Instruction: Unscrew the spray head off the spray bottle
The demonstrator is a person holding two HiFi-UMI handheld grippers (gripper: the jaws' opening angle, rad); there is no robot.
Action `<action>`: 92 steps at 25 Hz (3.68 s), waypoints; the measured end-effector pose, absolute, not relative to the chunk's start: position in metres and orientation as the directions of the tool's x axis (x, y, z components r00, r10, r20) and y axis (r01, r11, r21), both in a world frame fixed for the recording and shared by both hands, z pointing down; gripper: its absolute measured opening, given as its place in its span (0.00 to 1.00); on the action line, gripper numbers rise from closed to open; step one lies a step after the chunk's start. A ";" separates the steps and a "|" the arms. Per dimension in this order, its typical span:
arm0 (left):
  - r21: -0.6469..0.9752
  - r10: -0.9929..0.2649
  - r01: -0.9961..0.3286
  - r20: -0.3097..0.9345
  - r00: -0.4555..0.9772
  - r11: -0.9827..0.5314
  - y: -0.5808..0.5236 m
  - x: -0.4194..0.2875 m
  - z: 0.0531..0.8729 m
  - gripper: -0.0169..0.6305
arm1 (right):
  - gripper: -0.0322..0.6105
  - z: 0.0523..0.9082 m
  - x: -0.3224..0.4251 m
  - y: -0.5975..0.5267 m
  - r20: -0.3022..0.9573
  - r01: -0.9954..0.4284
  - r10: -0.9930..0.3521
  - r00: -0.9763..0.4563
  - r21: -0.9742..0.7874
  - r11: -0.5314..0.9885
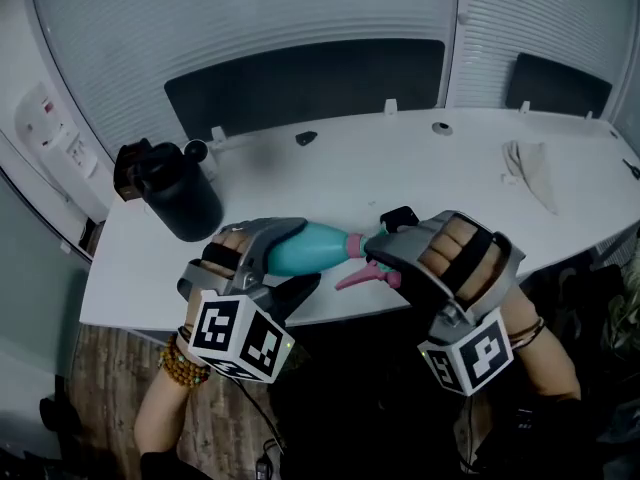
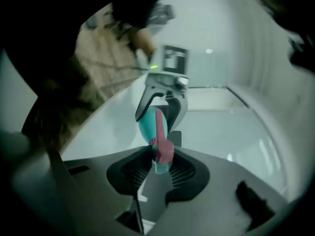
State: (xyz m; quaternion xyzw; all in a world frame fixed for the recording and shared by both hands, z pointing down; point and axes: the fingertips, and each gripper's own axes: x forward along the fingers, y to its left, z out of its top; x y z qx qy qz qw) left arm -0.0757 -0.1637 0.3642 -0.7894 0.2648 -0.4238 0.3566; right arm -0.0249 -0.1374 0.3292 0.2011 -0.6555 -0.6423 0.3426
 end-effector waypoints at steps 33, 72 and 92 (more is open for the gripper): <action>-0.822 -0.805 -0.274 0.324 0.497 -0.499 -0.190 -0.120 0.351 0.55 | 0.19 0.316 0.008 -0.156 0.145 -0.133 -0.614 -0.776 0.913 0.384; -0.853 -0.832 0.171 -0.406 0.377 0.494 -0.152 -0.109 0.269 0.55 | 0.35 0.296 -0.022 -0.126 -0.582 0.548 -0.048 -0.812 -0.788 0.280; -0.860 -0.845 0.239 -0.325 0.426 0.451 -0.149 -0.107 0.293 0.55 | 0.20 0.309 -0.034 -0.133 -0.373 0.278 -0.036 -0.927 -0.749 0.601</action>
